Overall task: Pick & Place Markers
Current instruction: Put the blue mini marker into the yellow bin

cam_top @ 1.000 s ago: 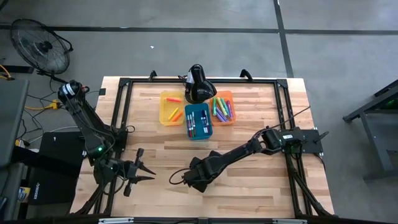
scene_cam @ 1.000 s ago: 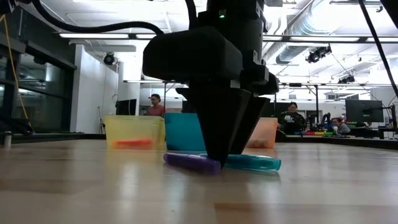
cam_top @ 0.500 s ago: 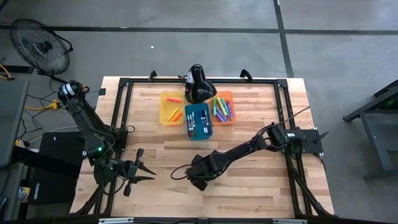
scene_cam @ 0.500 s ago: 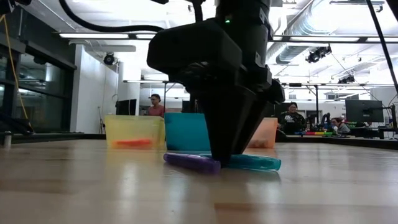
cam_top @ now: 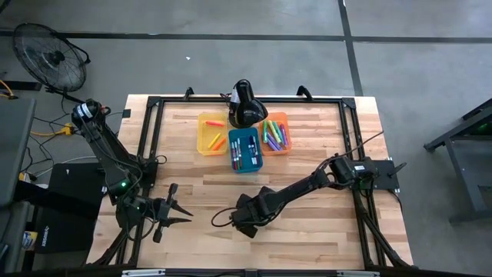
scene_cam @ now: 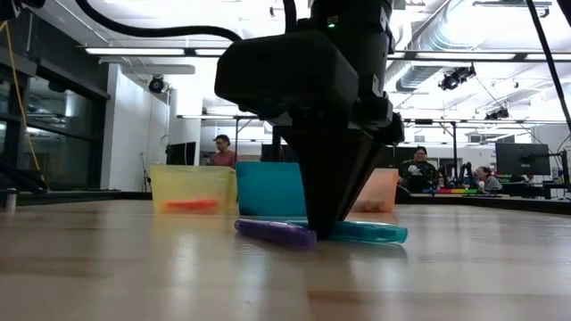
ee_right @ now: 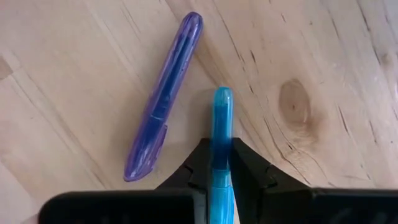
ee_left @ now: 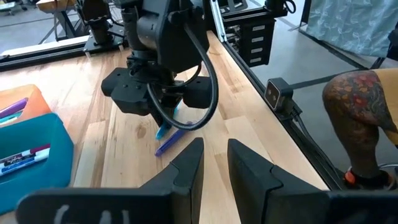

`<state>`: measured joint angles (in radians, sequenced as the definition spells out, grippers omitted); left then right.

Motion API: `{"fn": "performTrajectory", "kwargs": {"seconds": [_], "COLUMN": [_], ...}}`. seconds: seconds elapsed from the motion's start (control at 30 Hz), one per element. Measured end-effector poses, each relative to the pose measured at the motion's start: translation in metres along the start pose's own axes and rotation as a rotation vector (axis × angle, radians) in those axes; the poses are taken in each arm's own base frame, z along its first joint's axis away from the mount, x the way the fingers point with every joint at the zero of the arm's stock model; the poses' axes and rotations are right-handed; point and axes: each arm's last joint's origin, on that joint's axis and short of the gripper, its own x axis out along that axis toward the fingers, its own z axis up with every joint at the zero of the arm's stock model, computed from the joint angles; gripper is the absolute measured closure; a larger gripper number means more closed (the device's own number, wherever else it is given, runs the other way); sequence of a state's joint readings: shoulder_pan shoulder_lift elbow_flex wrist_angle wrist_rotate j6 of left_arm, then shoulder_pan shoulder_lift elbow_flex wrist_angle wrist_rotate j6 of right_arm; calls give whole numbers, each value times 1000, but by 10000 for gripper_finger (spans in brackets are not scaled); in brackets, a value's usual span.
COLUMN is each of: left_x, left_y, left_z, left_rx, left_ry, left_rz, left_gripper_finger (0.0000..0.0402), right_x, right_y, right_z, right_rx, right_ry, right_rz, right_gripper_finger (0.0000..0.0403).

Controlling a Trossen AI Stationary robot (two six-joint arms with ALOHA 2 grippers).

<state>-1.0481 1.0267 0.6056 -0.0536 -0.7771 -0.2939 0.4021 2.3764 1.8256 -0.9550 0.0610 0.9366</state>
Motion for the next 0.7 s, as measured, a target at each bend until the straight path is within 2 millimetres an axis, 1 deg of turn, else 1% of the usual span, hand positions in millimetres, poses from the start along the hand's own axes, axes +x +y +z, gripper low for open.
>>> {"fn": "performTrajectory", "kwargs": {"seconds": [0.13,0.3,0.57,0.7], "left_x": [1,6,11,12], "left_y": [-1,-4,-7,-6], "left_z": [-1,-5,-10,-10], "left_rx": [5,22,22,22], "left_ry": [5,25,30,16], "left_rz": [2,10,70,109], "left_gripper_finger": [332,332,332,332], "right_x": [0,-3,-30,-46], "right_y": [4,8,6,6], "right_z": [-7,-12,-12,-9], "right_rx": [-44,-81,-95,-93], "right_ry": [-14,-79,-248,-364], "right_rz": [-25,-61,-112,-129], "right_gripper_finger": [375,375,378,379]}}
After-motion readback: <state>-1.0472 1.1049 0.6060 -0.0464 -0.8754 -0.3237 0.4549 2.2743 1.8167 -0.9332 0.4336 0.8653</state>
